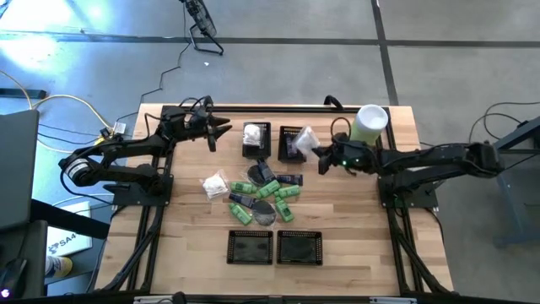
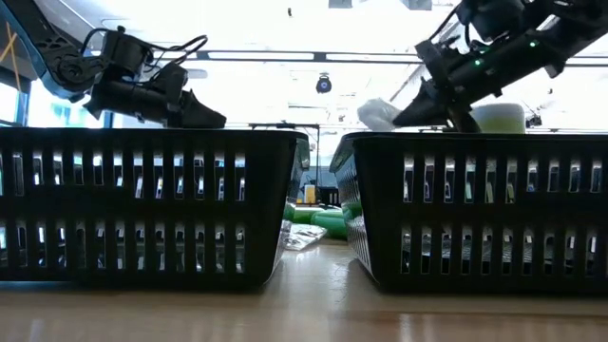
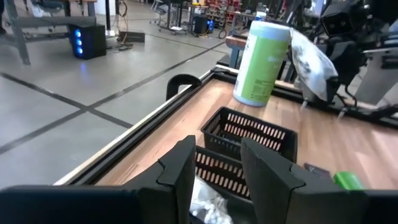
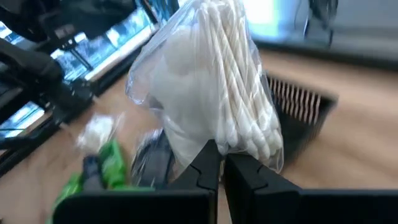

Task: Pick & Place Travel size toiletries
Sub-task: Put the cotton pack into the top left black bin

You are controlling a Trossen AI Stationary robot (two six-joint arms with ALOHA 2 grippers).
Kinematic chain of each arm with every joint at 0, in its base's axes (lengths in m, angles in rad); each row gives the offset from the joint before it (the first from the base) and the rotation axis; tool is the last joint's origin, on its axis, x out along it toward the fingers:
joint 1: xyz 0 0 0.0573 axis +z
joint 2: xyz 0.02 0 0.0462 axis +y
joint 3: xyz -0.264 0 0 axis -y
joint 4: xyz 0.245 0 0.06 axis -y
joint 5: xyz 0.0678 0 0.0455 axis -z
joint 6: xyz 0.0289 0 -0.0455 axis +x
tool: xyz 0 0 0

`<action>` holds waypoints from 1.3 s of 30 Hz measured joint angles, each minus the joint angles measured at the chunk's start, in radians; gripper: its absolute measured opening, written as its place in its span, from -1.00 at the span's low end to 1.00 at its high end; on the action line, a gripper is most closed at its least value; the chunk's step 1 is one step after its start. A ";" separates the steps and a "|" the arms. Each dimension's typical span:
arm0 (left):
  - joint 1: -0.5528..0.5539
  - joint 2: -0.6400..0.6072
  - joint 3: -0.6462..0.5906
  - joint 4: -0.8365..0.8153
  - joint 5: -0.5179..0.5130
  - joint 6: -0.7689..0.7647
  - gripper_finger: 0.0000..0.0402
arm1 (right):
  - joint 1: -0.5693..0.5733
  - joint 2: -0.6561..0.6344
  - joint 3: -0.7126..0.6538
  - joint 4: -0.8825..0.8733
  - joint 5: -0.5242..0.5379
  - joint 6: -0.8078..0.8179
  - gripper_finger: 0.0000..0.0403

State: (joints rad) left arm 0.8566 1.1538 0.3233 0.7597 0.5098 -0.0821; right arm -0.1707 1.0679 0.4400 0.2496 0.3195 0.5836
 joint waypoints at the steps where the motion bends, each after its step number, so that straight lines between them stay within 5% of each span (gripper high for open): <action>1: 0.000 0.000 0.002 -0.001 0.000 -0.016 -0.38 | -0.013 0.004 0.000 0.025 0.001 -0.040 -0.98; 7: -0.055 0.004 0.026 -0.008 0.003 -0.058 -0.31 | -0.075 0.053 0.000 0.132 -0.003 -0.198 -0.98; 17: -0.175 0.004 0.074 -0.001 -0.022 -0.055 0.14 | -0.120 0.168 0.000 0.359 -0.082 -0.343 -0.98; 29: -0.346 0.145 0.185 -0.001 -0.186 -0.027 0.17 | -0.119 0.259 0.000 0.518 -0.059 -0.452 -0.98; 39: -0.356 0.373 0.371 0.000 -0.130 -0.031 0.17 | -0.120 0.281 0.000 0.532 0.004 -0.464 -0.98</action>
State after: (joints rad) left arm 0.5011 1.5266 0.6943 0.7601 0.3801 -0.1135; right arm -0.2905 1.3487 0.4404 0.7815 0.3232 0.1192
